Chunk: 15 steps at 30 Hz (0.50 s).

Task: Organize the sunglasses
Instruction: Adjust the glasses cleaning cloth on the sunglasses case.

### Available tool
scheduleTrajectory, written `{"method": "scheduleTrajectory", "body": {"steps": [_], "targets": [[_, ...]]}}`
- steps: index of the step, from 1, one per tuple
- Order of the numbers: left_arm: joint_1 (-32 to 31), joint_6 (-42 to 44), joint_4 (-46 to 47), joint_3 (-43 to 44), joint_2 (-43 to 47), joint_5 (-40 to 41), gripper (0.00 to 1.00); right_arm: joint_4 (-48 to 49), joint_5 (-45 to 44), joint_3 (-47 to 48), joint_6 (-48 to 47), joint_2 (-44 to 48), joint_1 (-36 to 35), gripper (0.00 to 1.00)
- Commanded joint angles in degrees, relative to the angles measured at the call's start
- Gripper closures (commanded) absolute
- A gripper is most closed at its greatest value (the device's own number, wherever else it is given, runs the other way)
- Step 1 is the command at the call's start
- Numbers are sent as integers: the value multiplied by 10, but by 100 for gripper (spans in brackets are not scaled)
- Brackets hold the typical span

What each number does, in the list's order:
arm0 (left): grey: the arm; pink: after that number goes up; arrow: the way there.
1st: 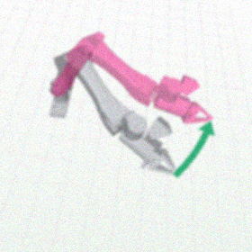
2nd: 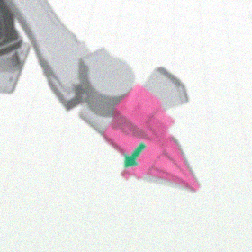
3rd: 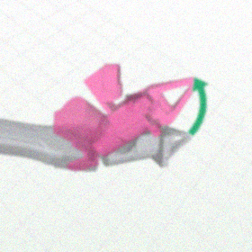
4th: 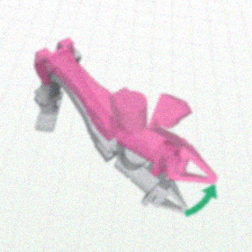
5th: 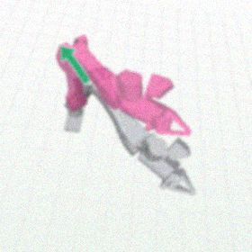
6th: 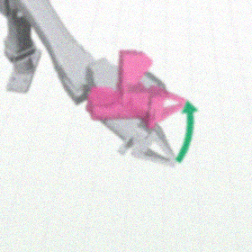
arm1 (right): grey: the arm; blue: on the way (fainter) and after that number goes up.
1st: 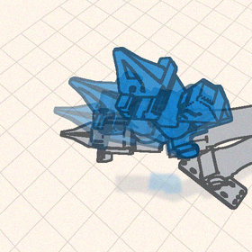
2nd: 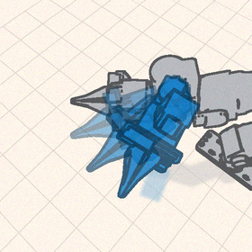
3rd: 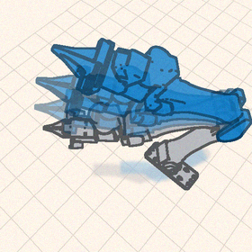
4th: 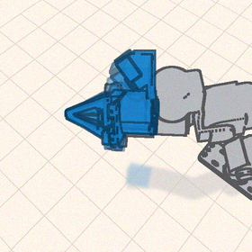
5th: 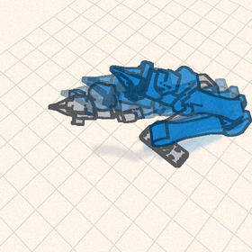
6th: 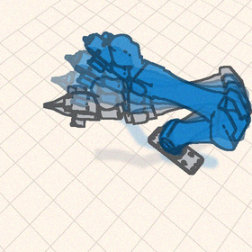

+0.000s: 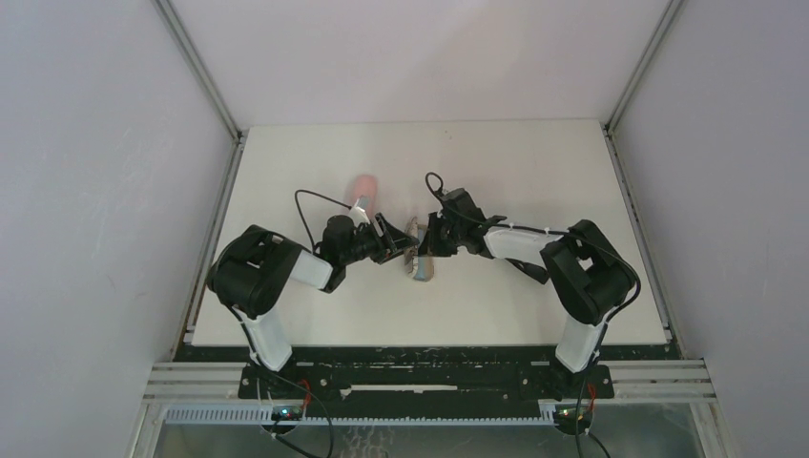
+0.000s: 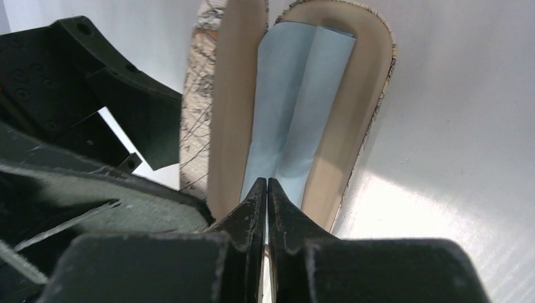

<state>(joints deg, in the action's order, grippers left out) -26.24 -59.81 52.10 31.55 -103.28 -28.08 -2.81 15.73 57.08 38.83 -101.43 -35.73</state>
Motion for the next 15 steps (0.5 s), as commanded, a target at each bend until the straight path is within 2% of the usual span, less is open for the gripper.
{"method": "scheduleTrajectory", "body": {"steps": [1,15], "targets": [[-1,9,21,0,23,-7,54,32,22,25,22,-18,-1,100],[-1,8,22,1,20,-9,55,62,43,28,30,-35,-6,100]]}}
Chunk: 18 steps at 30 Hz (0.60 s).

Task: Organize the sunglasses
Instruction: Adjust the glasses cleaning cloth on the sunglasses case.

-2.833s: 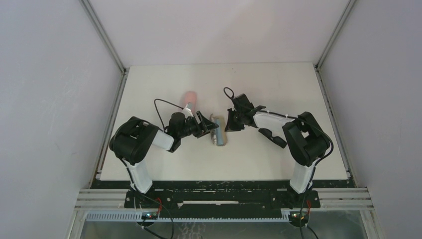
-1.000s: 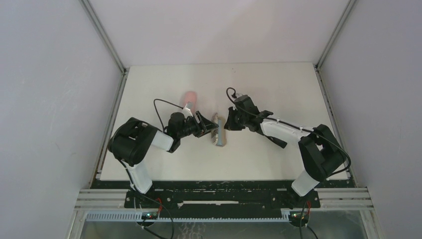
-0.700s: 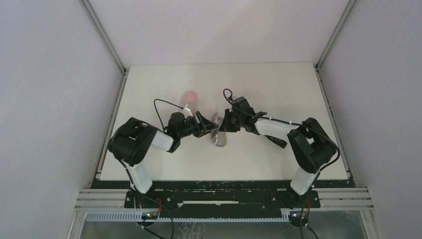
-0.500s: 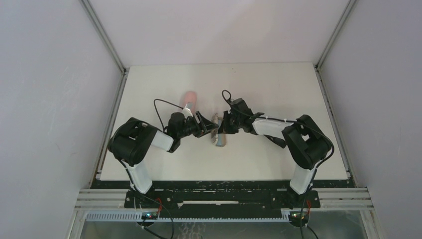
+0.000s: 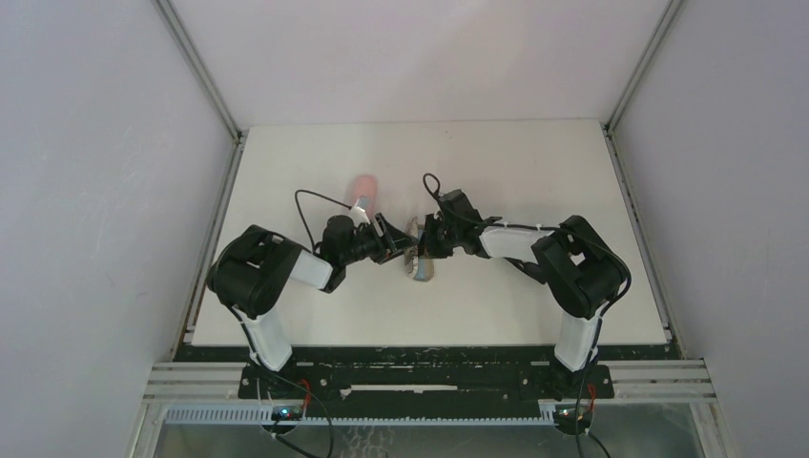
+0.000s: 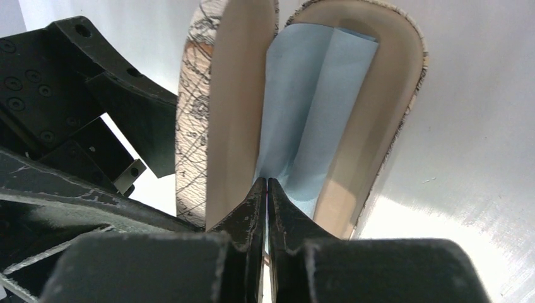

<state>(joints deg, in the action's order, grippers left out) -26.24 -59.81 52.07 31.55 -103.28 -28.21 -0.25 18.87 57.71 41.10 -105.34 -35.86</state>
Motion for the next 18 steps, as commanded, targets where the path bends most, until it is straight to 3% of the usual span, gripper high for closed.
{"method": "scheduleTrajectory", "body": {"steps": [1,9,18], "targets": [[-1,8,22,1,20,-9,55,38,13,22,7,3,-5,100],[-2,5,22,2,20,-8,56,24,14,37,5,-21,-5,100],[-2,5,22,3,20,-9,57,-45,-74,40,-25,-1,-6,100]]}}
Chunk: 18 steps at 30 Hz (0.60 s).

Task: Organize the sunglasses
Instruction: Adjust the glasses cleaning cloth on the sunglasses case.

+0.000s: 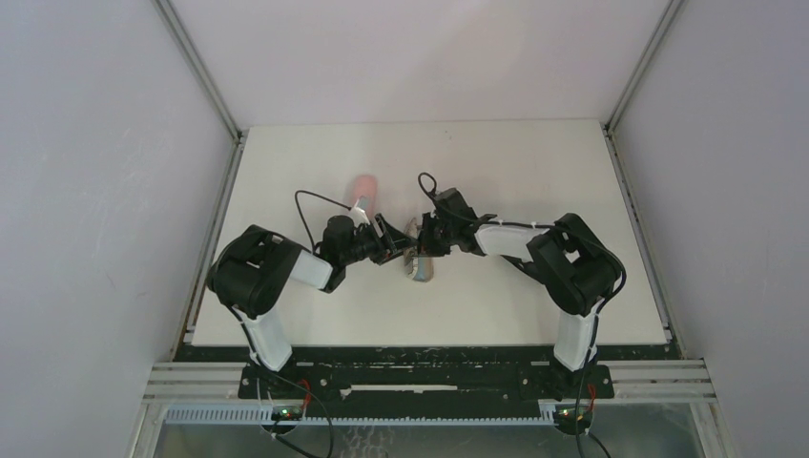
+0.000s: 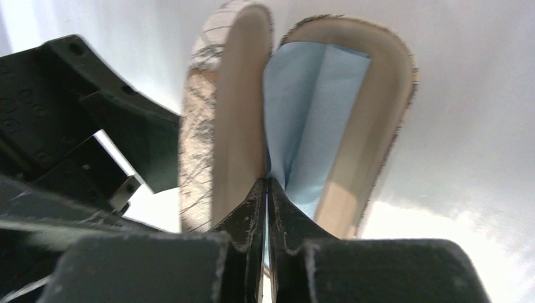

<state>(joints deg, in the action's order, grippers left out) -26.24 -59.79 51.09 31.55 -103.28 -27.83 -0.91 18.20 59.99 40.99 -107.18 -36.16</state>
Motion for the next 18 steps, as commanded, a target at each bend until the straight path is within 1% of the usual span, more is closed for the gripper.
{"method": "scheduleTrajectory", "body": {"steps": [1,9,18], "targets": [[-1,5,32,3,19,-13,57,-51,-78,21,-30,19,-3,100],[-2,4,32,4,18,-14,57,-95,-123,29,-49,31,-4,100],[-1,3,32,5,20,-15,58,-93,-107,29,-62,70,-3,100]]}}
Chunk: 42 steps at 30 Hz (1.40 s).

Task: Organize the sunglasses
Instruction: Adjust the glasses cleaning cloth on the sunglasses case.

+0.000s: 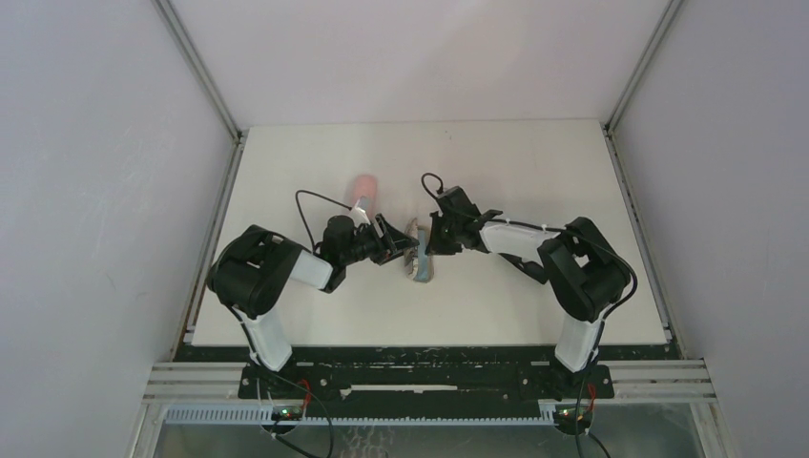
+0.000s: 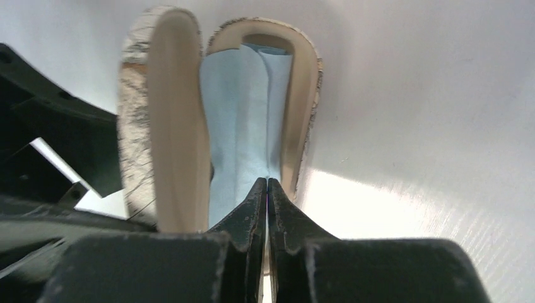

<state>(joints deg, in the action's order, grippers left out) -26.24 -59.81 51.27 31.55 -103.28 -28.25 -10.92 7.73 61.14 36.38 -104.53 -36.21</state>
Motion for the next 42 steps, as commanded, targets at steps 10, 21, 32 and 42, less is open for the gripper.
{"method": "scheduleTrajectory", "body": {"steps": [10,21,32,42], "targets": [[-1,2,30,5,20,-12,59,-5,-9,17,-16,53,-4,100],[-1,2,30,8,15,-15,60,0,30,34,-17,-1,-3,99],[-1,1,30,11,12,-16,60,14,63,37,-15,-16,-2,97],[-2,0,31,10,11,-17,61,35,101,37,-7,-28,-2,97]]}}
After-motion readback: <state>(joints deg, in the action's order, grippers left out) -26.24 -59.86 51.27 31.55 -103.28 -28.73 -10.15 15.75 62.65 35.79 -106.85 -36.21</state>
